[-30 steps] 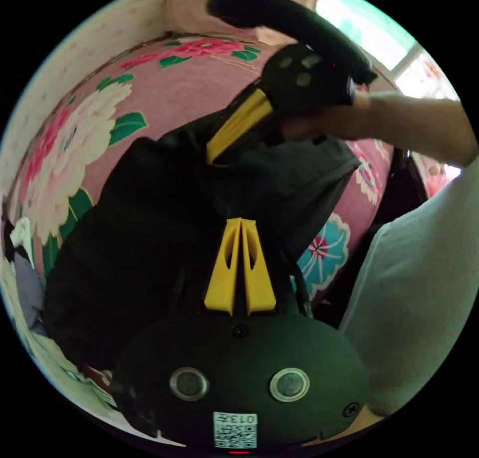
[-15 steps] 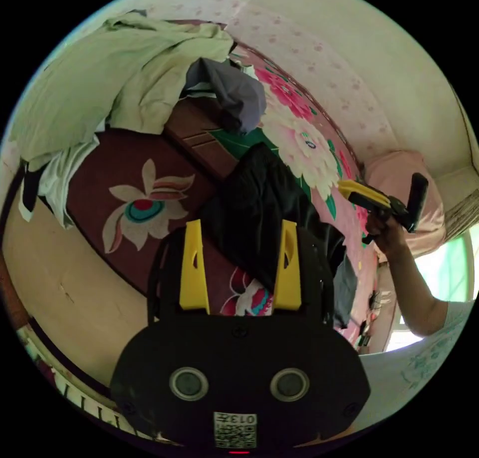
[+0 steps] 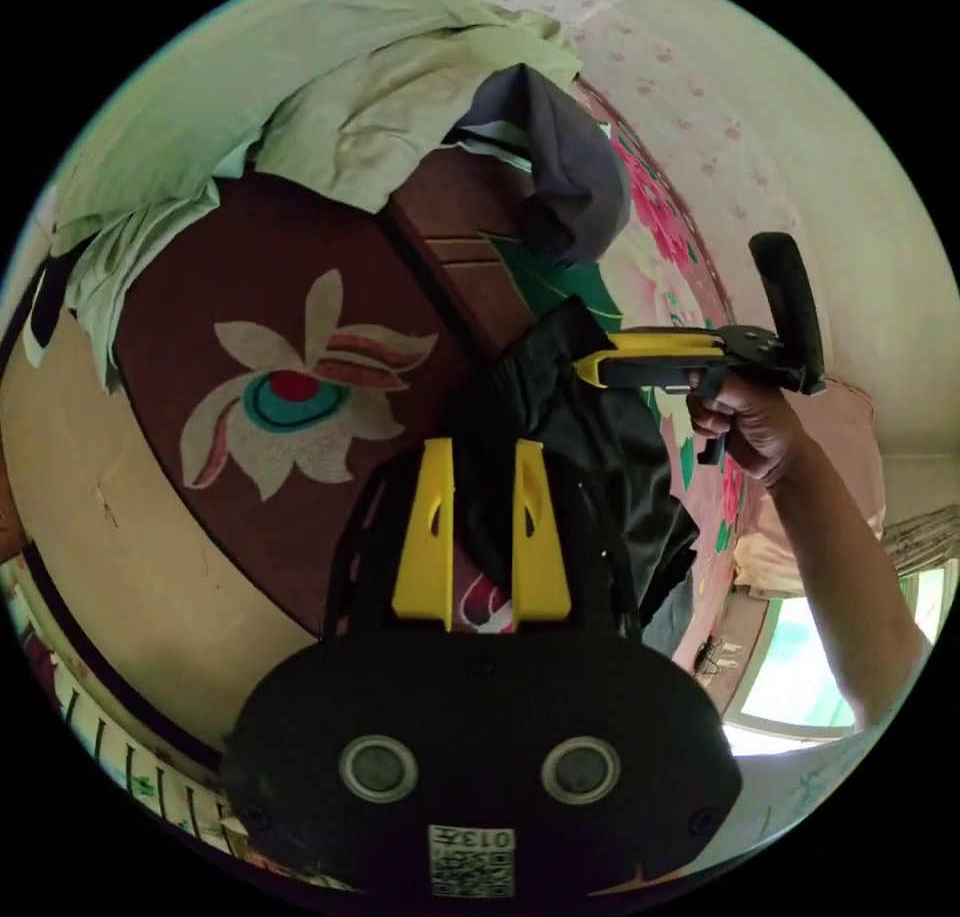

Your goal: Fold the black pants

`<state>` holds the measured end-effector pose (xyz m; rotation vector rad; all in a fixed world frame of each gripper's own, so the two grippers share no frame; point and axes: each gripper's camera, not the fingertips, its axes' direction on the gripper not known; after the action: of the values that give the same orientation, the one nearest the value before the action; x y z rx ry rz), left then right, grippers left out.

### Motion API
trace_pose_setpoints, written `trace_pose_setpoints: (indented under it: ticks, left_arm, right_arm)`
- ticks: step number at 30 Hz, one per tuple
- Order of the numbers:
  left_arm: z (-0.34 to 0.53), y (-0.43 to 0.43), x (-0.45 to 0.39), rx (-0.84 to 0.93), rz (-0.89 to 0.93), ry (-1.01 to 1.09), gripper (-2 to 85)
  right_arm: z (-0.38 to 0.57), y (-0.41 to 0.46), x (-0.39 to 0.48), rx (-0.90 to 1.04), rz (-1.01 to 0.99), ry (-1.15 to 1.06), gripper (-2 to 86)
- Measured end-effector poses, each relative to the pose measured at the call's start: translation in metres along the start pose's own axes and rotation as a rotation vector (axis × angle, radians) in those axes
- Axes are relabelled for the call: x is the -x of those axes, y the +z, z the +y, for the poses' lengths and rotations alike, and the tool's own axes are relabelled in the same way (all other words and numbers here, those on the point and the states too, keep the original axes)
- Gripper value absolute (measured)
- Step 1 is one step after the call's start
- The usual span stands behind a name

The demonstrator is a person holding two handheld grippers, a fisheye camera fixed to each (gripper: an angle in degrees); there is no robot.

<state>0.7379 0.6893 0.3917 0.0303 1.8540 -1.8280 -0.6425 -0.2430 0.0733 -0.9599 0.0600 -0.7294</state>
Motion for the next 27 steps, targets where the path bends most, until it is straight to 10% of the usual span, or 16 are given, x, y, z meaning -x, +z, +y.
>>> trace_pose_setpoints:
  ticks: [15, 27]
  left_arm:
    - [0.165, -0.093, -0.162, -0.087, 0.278, 0.914, 6.3]
    - [0.377, 0.101, -0.28, 0.241, 0.091, 1.545, 7.3]
  right_arm:
    - [0.347, -0.112, 0.059, -0.655, 0.127, -0.176, 7.0]
    - [0.638, 0.135, 0.072, -0.566, 0.285, 0.5, 3.5]
